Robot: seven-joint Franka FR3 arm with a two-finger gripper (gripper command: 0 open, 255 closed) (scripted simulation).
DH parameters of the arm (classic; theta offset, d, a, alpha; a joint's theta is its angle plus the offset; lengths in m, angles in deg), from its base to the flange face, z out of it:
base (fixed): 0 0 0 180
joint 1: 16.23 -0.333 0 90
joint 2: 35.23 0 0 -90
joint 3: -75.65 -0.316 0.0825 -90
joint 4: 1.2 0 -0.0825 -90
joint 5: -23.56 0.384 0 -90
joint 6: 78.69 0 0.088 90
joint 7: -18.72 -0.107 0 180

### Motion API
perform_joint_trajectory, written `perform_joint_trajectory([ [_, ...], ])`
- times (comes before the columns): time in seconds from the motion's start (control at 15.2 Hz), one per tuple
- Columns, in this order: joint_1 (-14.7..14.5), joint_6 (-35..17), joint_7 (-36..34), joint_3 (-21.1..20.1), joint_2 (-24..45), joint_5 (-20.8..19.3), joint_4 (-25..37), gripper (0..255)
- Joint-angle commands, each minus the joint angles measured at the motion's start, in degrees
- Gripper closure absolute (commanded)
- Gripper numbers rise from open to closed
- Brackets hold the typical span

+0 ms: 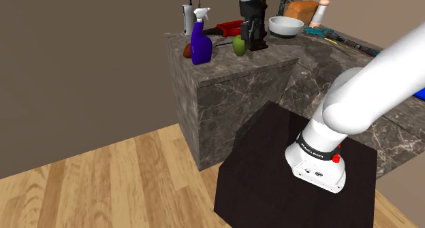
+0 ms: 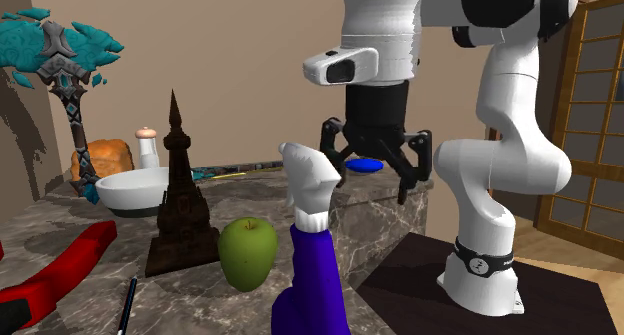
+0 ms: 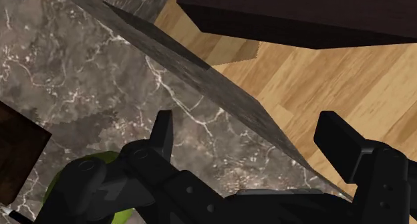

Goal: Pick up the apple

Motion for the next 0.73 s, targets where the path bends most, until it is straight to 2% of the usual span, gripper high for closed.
perform_joint_trajectory([
  [0.0, 0.4, -1.7, 1.9, 1.1, 4.4, -1.0, 3.0, 0],
  [0.66, 2.5, -6.2, 10.3, 4.3, 25.5, -2.8, 21.2, 0],
])
